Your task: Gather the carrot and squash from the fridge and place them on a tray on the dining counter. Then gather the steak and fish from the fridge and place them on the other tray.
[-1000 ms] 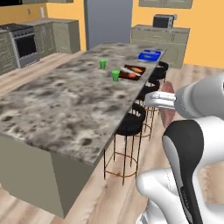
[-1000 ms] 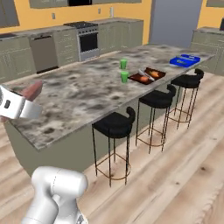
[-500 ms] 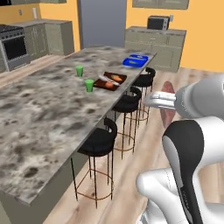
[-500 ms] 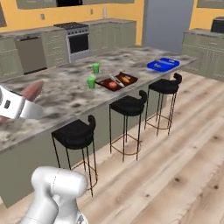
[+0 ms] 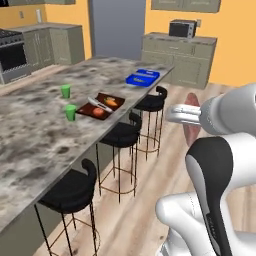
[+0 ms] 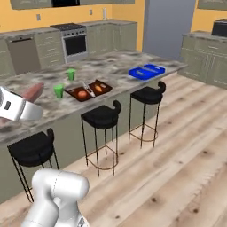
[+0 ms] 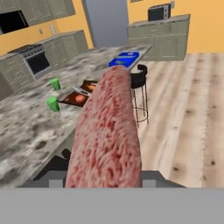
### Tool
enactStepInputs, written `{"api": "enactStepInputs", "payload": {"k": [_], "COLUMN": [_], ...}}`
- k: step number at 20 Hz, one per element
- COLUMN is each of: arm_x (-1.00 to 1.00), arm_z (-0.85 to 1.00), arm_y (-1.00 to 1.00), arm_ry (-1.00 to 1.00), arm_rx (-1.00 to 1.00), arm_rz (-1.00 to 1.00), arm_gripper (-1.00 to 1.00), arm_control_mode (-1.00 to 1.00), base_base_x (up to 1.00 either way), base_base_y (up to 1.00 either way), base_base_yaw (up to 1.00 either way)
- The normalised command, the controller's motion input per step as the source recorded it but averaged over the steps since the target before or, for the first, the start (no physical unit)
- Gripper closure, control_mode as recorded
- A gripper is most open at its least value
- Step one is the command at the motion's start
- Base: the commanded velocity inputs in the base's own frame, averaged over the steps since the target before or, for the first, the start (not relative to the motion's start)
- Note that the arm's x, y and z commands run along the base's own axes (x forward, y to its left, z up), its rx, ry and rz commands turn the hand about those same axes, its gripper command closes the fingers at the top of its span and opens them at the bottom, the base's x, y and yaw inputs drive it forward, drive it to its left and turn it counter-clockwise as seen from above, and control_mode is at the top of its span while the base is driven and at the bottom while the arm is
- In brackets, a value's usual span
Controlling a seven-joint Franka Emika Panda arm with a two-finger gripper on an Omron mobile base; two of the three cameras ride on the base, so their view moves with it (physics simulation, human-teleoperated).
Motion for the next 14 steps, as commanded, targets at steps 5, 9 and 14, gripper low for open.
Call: {"api": "enactStepInputs", "payload": {"k": [5,9,14], "arm_x": [0.0,0.0,0.0], "arm_z": [0.0,0.0,0.0], "arm_y": [0.0,0.0,0.0], "arm_ry": [0.0,0.0,0.0], "arm_rx": [0.0,0.0,0.0], "arm_rz": [0.0,0.0,0.0], "arm_gripper": [1.0,1.0,1.0], "arm_control_mode": [1.0,1.0,1.0], "base_base_x": [0.63,0.75,0.7], "base_base_y": [-0.95,-0.84,-0.73], "base_base_yaw": [0.17,0.17,0.22]}}
